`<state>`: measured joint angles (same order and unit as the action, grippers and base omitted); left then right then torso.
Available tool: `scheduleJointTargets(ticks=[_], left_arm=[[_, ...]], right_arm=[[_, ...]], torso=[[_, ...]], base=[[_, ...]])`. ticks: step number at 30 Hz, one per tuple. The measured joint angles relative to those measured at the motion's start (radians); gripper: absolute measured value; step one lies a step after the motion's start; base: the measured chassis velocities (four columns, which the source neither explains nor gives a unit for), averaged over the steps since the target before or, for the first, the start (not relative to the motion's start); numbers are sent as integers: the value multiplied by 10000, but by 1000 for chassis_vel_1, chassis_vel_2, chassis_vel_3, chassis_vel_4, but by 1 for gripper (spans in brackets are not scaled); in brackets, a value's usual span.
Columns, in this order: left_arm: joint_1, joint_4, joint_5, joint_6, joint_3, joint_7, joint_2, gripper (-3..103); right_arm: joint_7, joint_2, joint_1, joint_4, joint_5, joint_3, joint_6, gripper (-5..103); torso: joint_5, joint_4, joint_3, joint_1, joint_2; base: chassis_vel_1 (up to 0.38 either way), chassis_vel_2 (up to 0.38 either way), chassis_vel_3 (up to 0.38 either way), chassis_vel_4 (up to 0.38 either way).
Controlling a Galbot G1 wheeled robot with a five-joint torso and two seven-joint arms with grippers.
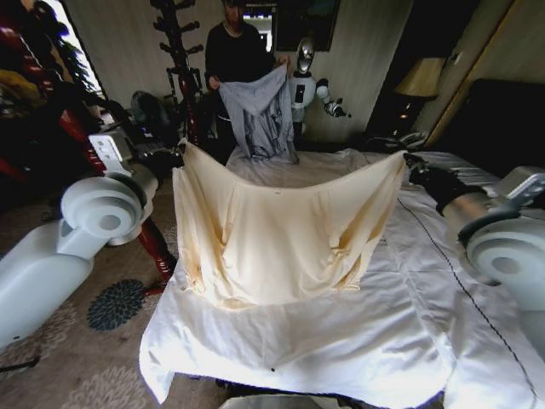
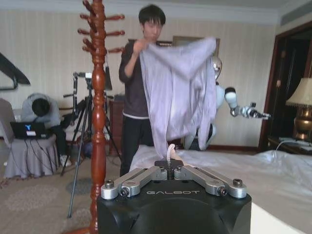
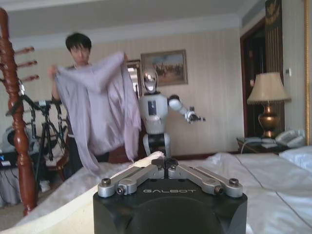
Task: Pick up the clothes from the bed and hang them on the clothes hanger.
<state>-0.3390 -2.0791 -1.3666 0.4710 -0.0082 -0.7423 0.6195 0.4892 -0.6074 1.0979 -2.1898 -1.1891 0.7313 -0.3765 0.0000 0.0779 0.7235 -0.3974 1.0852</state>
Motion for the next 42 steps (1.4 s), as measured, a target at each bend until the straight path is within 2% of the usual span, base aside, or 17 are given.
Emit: scheduleJointTargets(ticks=[1,6,7,11,12,17,18,22,27,36,40,42], left_arm=[[0,0,0,0,0,0,0,1],[-627,999,934,-123,609,445,1048,1],[-627,999,934,-123,609,445,1048,1],[-1317,2034,1575,-513,902,1178,1981,1],[-1317,2034,1575,-513,902,1178,1981,1],[-2107,3395,2285,-1016,1000,1783,3412,1],[-2107,3395,2285,-1016,1000,1783,3412,1],[-2290,4639,2662,-1329,1028,2227,4333,1],[-2271,5623,2688,-1554,874,2497,4955,1],[-2418,6143,2526,-1684,481,2864,5008,1],[-2646,5903,2105,-1678,314,3061,4771,1],[-2772,5695,1635,-1558,176,3086,4662,-1]], right_arm=[[0,0,0,0,0,0,0,0],[-336,-1099,-685,1737,1326,-2020,400,0],[-336,-1099,-685,1737,1326,-2020,400,0],[-685,-1968,-982,3132,2254,-3018,772,0],[-685,-1968,-982,3132,2254,-3018,772,0],[-922,-2592,-1093,4221,2813,-3480,1057,0],[-922,-2592,-1093,4221,2813,-3480,1057,0],[-1021,-3009,-1255,4961,2997,-3714,1253,0],[-1085,-3336,-1379,5429,3281,-3888,1398,0],[-1060,-3403,-1191,5212,3340,-3736,1416,0],[-1040,-3373,-1065,5011,3371,-3683,1402,0],[-1010,-3375,-1040,4936,3420,-3684,1388,0]], torso=[[0,0,0,0,0],[2,-3,0,0,-1],[2,-3,0,0,-1],[3,-1,1,-1,-2],[3,-1,1,-1,-2],[-1,1,0,-1,-1],[-1,1,0,-1,-1],[1,0,1,-1,-1],[2,-2,0,-1,-2],[0,-1,-1,0,-1],[0,-2,-1,0,-1],[0,-1,-1,1,-1]], base=[[0,0,0,0],[0,0,0,0],[0,0,0,0],[0,0,0,0],[0,0,0,0],[0,0,0,0],[0,0,0,0],[0,0,0,0],[0,0,0,0],[0,0,0,0],[0,0,0,0],[0,0,0,0]])
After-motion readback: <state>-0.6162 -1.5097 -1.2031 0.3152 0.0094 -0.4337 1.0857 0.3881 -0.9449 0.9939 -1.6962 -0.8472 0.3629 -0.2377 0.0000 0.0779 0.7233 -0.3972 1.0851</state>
